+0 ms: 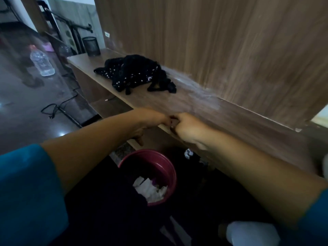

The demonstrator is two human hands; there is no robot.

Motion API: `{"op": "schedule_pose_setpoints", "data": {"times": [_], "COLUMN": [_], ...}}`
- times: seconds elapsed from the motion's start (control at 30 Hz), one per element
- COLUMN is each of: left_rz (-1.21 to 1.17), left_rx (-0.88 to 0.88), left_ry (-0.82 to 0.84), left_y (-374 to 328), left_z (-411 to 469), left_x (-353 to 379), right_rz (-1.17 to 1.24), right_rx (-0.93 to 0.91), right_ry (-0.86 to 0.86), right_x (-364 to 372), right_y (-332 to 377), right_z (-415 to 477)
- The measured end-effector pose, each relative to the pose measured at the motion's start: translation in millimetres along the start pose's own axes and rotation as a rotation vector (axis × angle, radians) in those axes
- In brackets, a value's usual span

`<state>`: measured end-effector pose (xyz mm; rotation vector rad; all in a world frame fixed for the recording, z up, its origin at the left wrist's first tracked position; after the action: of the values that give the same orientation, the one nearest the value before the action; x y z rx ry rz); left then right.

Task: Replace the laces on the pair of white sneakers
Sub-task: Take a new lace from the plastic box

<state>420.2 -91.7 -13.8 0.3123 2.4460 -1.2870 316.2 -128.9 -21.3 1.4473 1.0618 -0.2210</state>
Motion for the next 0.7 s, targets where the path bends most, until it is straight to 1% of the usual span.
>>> {"op": "schedule_pose_setpoints", "data": {"times": [0.1, 0.2, 0.27, 0.37, 0.43, 0.53, 0.7], "left_rz": [0.087, 0.130, 0.101, 0.018, -0.013, 0.003, 0.075], "left_rx": [0.029, 0.049, 0.101, 0.207, 0.269, 0.346, 0.457], "left_ry": [0.027, 0.064, 0.057, 0.098, 0.154, 0.264, 0.417], "left_y": [-11.8, -30.8, -47.7, -82.0, -105.4, -137.9, -158.7], "left_z": [-13.0, -28.7, -41.1, -64.0, -85.2, -120.5, -161.5], "left_x": [20.7, 54.9, 81.9, 143.2, 182.7, 246.4, 343.0], "right_rz": [0.020, -0.008, -0.063, -0.102, -0.098, -0.068, -0.025], "right_rx": [0.021, 0.004, 0.004, 0.057, 0.097, 0.161, 0.305], "right_ry": [-0.018, -0.089, -0.145, -0.248, -0.298, -0.416, -0.615], "right_x": [-22.8, -51.3, -72.9, -118.8, -148.1, -193.5, -236.8], "right_y": [-12.1, -24.9, -35.5, -64.5, -84.7, -120.3, -191.4], "right_z": [-16.2, -45.1, -67.2, -115.7, -150.6, -213.5, -300.2]}}
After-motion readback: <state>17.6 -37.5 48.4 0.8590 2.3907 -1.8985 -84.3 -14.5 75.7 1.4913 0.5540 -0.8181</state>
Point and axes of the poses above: each hand's wrist, its own z-axis towards the middle knuckle, its own x-axis out of the palm, y = z × x, the point moved 6 cm from there along z, towards the middle knuckle
